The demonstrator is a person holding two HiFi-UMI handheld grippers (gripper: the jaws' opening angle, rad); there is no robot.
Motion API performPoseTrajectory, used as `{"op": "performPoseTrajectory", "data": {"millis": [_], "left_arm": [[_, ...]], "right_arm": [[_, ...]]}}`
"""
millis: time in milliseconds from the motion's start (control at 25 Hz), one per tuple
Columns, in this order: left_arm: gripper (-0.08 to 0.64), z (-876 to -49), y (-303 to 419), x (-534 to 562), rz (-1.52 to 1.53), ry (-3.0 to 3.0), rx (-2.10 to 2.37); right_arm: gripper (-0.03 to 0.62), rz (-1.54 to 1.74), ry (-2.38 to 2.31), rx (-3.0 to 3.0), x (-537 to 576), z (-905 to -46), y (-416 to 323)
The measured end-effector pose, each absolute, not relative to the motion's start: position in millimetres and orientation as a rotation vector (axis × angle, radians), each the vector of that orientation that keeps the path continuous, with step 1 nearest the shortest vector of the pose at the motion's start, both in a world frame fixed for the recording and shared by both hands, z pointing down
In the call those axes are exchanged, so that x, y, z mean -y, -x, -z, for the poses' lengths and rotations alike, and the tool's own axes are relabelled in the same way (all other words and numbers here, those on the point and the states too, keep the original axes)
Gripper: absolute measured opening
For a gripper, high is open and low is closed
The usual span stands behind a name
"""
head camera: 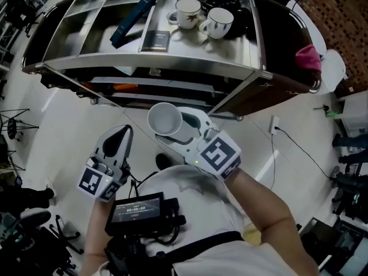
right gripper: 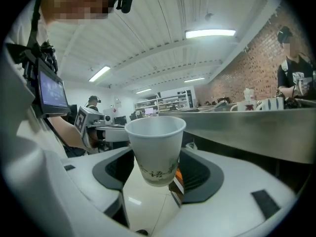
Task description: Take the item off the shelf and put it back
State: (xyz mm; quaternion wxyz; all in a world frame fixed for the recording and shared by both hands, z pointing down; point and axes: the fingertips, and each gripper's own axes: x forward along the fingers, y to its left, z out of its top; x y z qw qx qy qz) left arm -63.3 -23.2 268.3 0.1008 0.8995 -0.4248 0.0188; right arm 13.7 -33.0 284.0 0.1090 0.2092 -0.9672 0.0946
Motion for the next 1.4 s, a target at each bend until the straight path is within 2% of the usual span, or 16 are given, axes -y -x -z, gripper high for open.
{"op": "performPoseTrajectory", "data": {"millis": [1400], "left_arm": [[-0.008, -253.6, 65.1, 21.7, -0.014, -2.743, 1.255]], "right_arm": [[0.284, -0.254, -0.586, 2.879, 23.1, -271.5, -4.5]]}}
